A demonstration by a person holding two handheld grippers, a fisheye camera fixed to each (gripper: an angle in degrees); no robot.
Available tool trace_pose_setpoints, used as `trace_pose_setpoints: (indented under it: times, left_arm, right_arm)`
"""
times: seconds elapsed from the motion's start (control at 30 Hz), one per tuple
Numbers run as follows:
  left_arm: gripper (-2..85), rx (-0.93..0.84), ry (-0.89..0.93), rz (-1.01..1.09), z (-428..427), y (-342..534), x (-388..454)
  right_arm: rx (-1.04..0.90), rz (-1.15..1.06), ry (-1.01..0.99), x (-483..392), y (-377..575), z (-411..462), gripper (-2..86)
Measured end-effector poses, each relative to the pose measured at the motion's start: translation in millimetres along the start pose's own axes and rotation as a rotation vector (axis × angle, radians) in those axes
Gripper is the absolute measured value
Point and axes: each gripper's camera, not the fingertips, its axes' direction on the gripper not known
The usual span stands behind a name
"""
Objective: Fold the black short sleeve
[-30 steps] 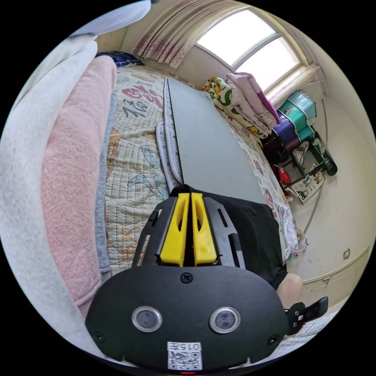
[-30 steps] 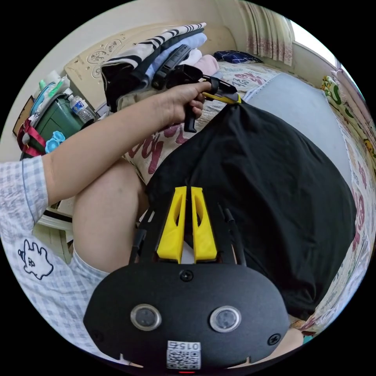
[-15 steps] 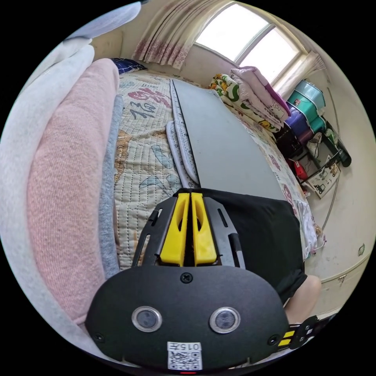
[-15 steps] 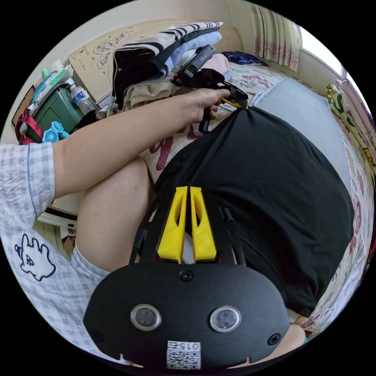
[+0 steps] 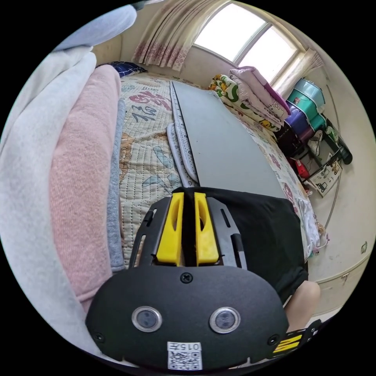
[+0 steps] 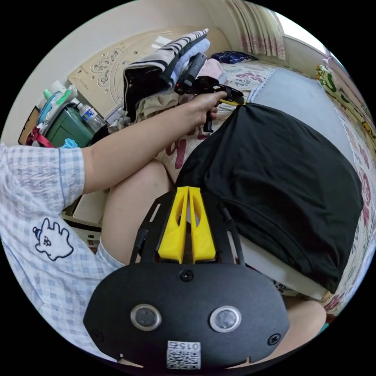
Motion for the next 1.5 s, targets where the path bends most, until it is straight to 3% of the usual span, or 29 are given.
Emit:
trace_pose_setpoints:
  times: [0.23,0.47,0.57,0.97,1.5]
  left_arm:
    - [9.3,-0.035,-0.008,0.113,-69,56,42]
    - [8.3,0.059,-0.15,0.331,-141,123,105]
    - [7.9,0.109,-0.13,0.374,-183,156,111]
    - [6.5,0.211,0.085,0.412,-308,191,148]
    - [6.4,0.168,0.167,0.47,-321,188,200]
  right_arm:
    - [0.166,0.124,0.074,-16,47,-147,-0.5]
    - [0.408,0.339,0.129,-16,113,-299,-0.5]
    - [0.455,0.43,0.129,-13,138,-344,-0.4]
    - [0.628,0.476,0.08,-68,140,-481,-0.3]
    - [0.667,0.589,-0.006,-54,106,-579,-0.5]
